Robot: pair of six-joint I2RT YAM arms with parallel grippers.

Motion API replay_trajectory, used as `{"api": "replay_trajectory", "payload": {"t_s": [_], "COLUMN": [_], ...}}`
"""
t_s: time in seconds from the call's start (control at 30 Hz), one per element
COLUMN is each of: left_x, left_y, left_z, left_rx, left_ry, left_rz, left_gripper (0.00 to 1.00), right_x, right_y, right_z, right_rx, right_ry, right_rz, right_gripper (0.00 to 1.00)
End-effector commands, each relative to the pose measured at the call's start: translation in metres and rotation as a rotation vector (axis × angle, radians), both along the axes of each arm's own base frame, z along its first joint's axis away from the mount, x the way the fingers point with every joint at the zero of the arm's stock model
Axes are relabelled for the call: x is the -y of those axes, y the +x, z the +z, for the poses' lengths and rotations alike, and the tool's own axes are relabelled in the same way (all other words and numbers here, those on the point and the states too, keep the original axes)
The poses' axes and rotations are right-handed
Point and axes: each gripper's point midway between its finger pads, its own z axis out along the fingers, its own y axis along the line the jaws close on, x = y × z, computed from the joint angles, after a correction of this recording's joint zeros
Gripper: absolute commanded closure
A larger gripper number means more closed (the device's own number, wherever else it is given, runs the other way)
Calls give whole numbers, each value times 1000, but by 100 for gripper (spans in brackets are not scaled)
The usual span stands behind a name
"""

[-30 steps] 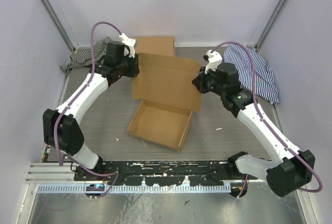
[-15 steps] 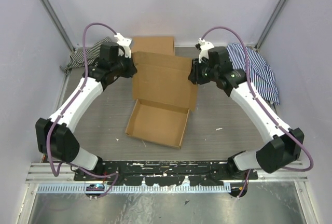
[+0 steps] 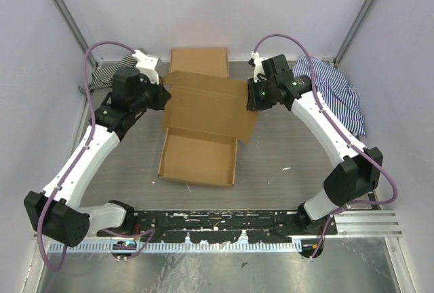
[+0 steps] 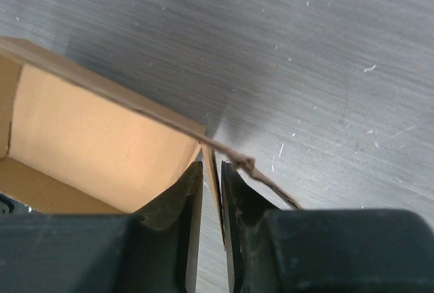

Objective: Fold the paper box

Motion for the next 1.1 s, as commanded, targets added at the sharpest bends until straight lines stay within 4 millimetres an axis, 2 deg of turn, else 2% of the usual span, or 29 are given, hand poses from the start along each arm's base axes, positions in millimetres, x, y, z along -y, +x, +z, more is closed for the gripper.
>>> {"api": "replay_trajectory", "payload": {"t_s": [0.0, 0.2, 0.37, 0.47, 0.7, 0.87, 1.07], "left_x": [-2, 2, 7, 12, 25, 22, 25], "left_y": [0, -3, -4, -5, -10, -7, 3], "left_z": [16, 16, 16, 18, 20, 22, 30], "left_rx": [68, 73, 69, 66, 77, 91, 117], "left_ry": [-31, -47, -62, -75, -73, -80, -129], "left_rz": [26, 16, 10, 7, 22, 73, 114], "left_gripper": [100, 100, 100, 100, 100, 100, 100], "right_x": [-9, -8, -8, -9, -21, -28, -26], "right_y": [-5, -11, -9, 2, 21, 25, 25], "right_z": [7, -2, 0, 7, 28, 45, 61], "right_rx": [-35, -74, -65, -33, 71, 160, 289], "right_ry": [37, 22, 30, 59, 97, 113, 75], "right_rz": [20, 27, 1, -67, -197, -245, -304], "right_gripper": [78, 80, 90, 99, 99, 99, 99]}}
